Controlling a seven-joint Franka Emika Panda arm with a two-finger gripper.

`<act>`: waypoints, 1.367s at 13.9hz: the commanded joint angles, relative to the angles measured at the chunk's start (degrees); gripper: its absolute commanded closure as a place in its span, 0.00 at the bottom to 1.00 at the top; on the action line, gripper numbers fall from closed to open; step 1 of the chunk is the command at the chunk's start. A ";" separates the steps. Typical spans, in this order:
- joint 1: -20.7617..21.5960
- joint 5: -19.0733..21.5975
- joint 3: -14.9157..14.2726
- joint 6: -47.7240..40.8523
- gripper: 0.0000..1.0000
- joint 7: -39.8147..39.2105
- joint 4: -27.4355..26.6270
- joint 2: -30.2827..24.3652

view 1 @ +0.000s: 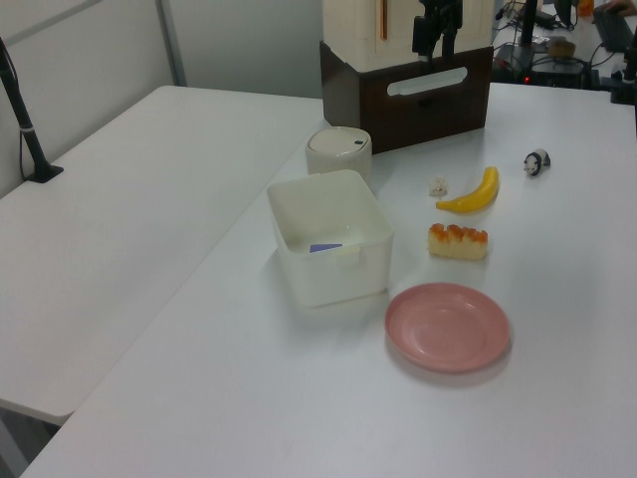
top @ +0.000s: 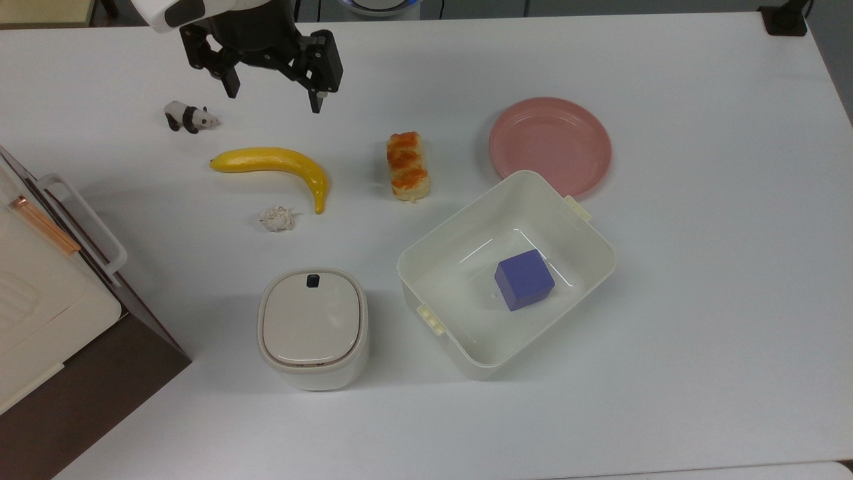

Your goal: Open the trash can

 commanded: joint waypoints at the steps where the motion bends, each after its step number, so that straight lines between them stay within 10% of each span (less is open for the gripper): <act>1: -0.61 1.65 0.32 -1.76 0.00 -3.08 1.15 0.19; 19: -0.61 2.18 0.93 -2.20 0.00 -4.69 0.80 0.19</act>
